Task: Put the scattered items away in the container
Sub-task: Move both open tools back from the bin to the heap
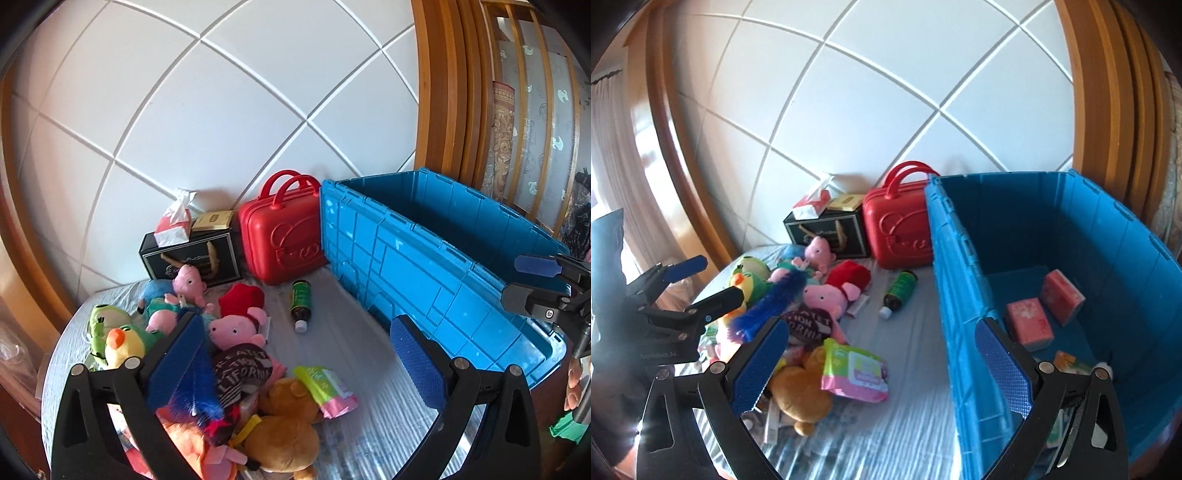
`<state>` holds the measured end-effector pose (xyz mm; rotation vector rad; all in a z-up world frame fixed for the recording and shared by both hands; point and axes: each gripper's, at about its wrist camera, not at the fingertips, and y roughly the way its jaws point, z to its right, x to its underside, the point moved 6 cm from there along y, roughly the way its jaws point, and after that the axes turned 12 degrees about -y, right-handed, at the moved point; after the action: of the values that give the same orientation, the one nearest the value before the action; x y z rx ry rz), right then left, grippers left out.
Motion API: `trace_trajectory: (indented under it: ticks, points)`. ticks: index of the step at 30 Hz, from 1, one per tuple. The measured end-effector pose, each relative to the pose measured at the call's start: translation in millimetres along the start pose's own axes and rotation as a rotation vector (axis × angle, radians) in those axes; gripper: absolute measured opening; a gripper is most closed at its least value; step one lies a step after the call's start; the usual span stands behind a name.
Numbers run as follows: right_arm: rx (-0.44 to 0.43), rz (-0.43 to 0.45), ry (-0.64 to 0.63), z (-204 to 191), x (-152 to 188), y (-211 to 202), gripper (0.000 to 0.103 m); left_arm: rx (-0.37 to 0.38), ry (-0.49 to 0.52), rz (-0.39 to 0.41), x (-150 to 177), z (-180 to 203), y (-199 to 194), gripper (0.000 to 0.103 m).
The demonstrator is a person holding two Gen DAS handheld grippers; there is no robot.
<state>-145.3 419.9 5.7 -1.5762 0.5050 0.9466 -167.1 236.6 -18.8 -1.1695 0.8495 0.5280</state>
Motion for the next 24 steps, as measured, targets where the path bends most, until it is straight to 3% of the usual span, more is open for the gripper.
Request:
trace_trajectory:
  ticks: [12,24]
  points:
    - [-0.069,-0.079,-0.066,-97.4,23.8,33.1,0.102,-0.096,-0.089,-0.072,57.6,-113.3,-27.0,0.103]
    - [-0.133,-0.189,-0.134,-181.2,71.0,72.6,0.102,-0.18,-0.133,-0.181,130.7,-189.6,-36.6,0.103]
